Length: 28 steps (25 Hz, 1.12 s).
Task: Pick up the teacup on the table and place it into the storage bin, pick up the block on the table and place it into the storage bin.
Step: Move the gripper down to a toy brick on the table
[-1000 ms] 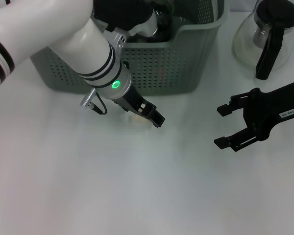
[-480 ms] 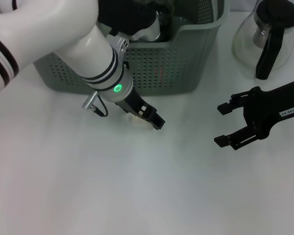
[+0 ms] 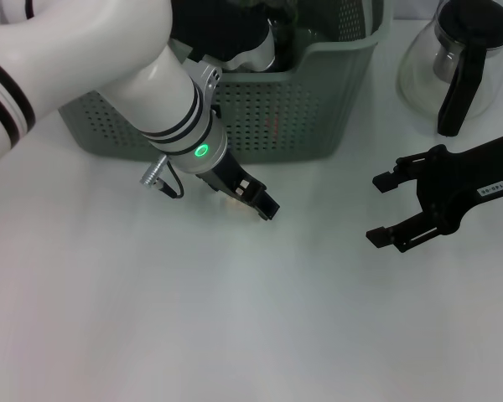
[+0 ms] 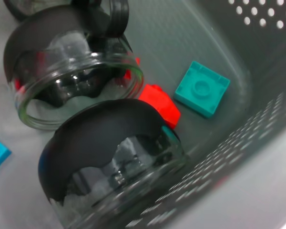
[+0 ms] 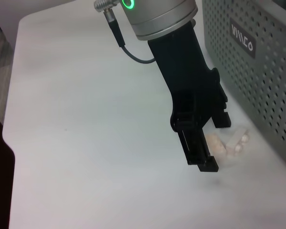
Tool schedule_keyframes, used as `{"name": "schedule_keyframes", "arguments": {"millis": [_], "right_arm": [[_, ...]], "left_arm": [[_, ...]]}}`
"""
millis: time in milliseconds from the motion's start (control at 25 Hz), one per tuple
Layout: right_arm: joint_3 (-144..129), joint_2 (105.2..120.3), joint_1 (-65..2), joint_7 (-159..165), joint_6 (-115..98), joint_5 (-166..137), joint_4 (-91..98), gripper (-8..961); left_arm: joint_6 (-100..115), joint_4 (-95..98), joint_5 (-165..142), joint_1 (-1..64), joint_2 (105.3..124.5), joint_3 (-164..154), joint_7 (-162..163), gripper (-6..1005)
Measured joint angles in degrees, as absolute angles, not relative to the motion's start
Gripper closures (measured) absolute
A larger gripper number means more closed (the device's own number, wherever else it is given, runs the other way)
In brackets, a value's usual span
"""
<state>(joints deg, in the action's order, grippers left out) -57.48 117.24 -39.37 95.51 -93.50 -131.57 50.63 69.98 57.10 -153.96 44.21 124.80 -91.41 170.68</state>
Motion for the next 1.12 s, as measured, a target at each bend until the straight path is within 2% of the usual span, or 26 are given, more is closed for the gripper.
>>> {"name": "schedule_keyframes", "arguments": {"millis": [80, 480, 680, 920, 1120], "right_arm": [[-57.48, 117.25, -39.37, 95.55, -93.50, -131.57, 50.63, 12], [-57.39, 117.24, -39.37, 95.51, -93.32, -131.57, 50.63, 12], [-57.38, 117.24, -39.37, 95.49, -92.91, -131.57, 50.62, 12], [-57.22, 117.25, -39.30, 95.47, -92.89, -131.57, 50.63, 12], [-57.14, 117.25, -39.29, 95.52, -92.90, -131.57, 50.63, 12]], "left_arm": [[69.96, 57.07, -154.01, 44.28, 124.80, -91.66, 170.69, 80], [69.86, 57.07, -154.60, 44.88, 124.80, -92.72, 170.68, 263], [69.87, 57.29, -155.22, 45.19, 124.80, -92.73, 170.69, 501], [70.19, 57.40, -155.58, 45.57, 124.80, -92.72, 170.68, 737], [71.56, 57.69, -155.85, 45.67, 124.80, -92.51, 170.68, 895]]}}
